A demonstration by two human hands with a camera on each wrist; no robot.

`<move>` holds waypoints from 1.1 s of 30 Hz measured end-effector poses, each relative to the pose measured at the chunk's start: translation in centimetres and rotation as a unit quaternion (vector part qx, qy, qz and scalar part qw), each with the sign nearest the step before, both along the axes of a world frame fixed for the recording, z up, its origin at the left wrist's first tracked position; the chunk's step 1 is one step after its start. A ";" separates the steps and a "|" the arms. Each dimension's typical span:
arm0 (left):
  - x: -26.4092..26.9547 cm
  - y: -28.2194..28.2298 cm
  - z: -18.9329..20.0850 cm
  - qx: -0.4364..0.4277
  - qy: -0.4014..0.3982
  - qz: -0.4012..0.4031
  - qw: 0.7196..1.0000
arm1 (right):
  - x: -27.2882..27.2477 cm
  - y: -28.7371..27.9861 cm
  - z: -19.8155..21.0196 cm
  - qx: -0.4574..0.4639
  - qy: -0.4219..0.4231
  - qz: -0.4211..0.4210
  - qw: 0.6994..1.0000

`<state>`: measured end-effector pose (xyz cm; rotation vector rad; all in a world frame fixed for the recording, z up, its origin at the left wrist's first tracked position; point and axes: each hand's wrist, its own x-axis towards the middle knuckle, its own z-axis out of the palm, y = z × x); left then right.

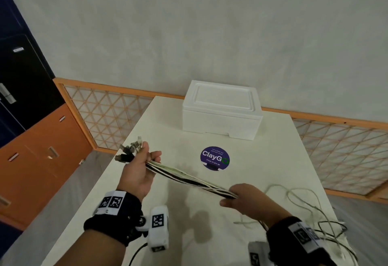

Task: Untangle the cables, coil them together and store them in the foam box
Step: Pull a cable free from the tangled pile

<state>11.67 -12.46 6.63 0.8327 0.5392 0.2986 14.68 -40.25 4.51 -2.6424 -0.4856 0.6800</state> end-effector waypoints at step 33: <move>-0.6 -0.4 2.4 0.013 -0.020 -0.199 0.980 | -1.0 14.4 5.9 0.157 -0.142 0.070 0.975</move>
